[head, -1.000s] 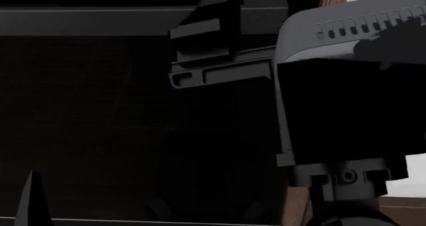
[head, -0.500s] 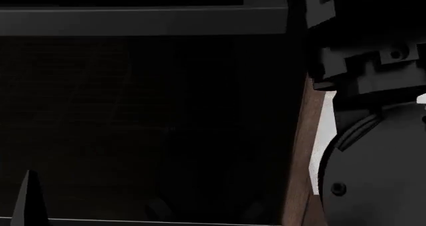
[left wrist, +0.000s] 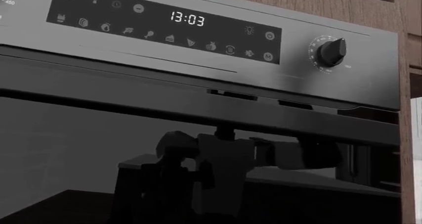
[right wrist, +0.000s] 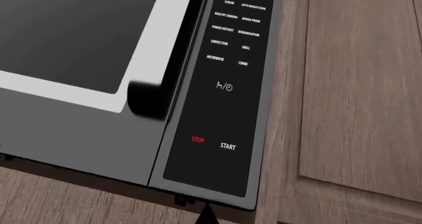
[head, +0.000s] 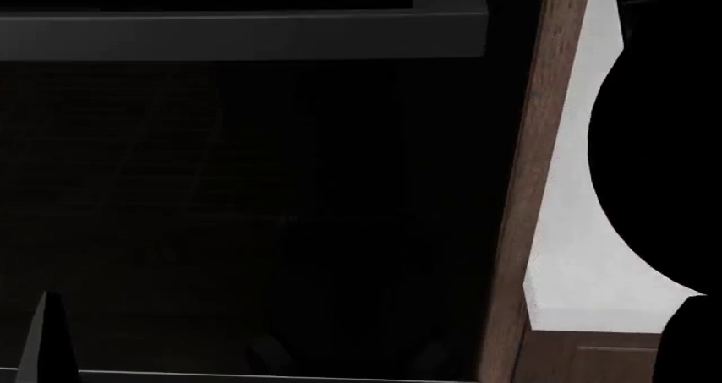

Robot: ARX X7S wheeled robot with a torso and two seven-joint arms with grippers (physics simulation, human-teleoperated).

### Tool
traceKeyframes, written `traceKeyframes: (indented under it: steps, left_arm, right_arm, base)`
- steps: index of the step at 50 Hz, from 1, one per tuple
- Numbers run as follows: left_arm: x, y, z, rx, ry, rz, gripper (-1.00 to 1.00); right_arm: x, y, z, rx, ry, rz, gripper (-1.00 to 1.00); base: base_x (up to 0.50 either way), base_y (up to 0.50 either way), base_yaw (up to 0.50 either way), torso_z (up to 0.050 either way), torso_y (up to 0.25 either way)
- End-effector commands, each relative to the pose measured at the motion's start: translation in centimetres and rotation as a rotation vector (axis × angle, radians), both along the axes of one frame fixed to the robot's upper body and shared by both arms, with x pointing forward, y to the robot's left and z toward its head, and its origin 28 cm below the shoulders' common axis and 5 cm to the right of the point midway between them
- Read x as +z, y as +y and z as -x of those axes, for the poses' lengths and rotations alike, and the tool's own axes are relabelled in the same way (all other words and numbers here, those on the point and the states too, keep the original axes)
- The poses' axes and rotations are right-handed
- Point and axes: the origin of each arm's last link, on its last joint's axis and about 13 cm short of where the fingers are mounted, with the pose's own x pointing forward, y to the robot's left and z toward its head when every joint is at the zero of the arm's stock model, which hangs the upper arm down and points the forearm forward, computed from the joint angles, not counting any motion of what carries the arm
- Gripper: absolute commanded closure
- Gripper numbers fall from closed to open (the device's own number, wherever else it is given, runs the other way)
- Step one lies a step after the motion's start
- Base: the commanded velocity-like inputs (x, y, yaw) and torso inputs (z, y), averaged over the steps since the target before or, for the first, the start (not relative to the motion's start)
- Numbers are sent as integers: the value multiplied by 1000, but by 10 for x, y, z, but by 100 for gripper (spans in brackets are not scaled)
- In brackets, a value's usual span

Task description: Press the start button on the microwave

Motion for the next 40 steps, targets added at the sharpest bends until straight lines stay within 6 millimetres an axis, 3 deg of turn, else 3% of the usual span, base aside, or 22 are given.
traceKeyframes:
  steps: [1, 10, 23, 40]
  left_arm:
    - [1, 1, 0, 9, -22, -24, -100]
    - [2, 2, 1, 11, -25, -27, -100]
    - [4, 2, 1, 11, -29, -27, -100]
    - [3, 2, 1, 13, -29, -25, -100]
  right_arm:
    - [23, 1, 6, 22, 42, 5, 100]
    - [37, 3, 7, 17, 76, 17, 100]
    - [63, 6, -9, 47, 119, 48, 100]
    - [82, 7, -20, 13, 147, 13, 100]
  base:
    - [0, 0, 0, 0, 0]
    - [0, 0, 0, 0, 0]
    - [0, 0, 0, 0, 0]
    - [0, 0, 0, 0, 0]
